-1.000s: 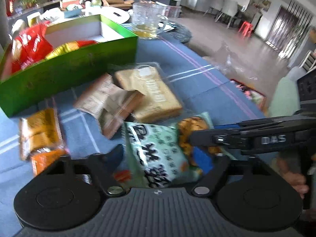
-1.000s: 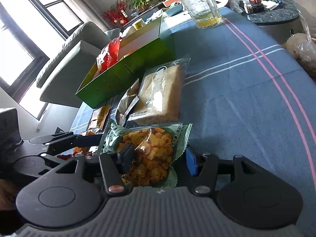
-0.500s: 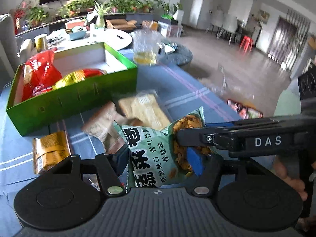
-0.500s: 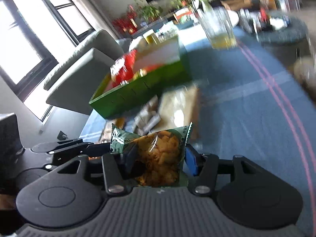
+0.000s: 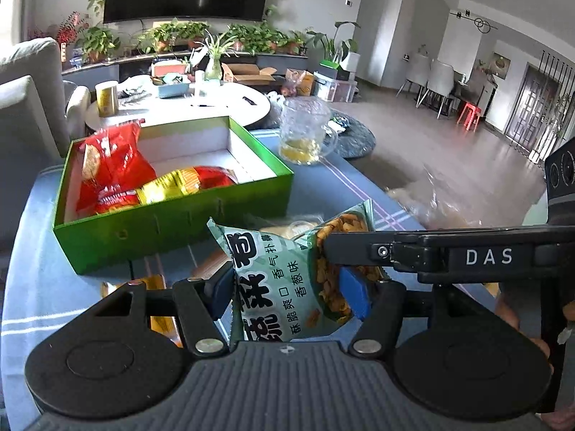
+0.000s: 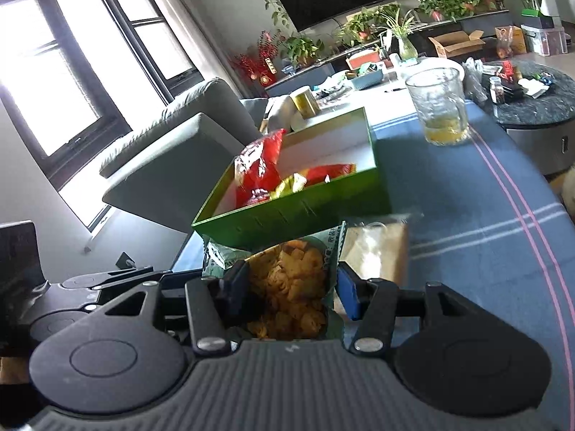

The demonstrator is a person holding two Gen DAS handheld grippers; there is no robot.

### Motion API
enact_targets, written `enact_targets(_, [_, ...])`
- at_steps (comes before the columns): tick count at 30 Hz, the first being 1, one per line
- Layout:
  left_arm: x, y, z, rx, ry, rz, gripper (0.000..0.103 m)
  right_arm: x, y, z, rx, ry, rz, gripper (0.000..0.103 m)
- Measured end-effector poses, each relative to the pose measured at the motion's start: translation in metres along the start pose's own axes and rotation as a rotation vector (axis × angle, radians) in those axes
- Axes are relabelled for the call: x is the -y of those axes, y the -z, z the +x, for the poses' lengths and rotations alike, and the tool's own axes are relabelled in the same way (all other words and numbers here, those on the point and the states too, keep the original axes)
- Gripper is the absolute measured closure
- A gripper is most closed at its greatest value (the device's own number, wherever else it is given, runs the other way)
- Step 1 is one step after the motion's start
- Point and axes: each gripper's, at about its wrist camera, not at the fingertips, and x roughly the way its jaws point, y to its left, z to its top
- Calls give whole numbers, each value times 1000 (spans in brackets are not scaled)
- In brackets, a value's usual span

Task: Organize snacks
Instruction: 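Lower the green cracker bag into the box and open the left gripper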

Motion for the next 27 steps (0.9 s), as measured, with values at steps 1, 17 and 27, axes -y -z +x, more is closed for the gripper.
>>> enact_targets(1, [-1, -2, 1, 2, -4, 0, 44, 0, -2, 2, 2, -3, -1, 47])
enact_targets(17, [-43, -71, 46, 78, -57, 9, 44, 4, -74, 53, 81, -29, -29, 47])
enact_targets(27, [-86, -113, 102, 74, -106, 7, 43, 19, -116, 112, 97, -24, -32, 47])
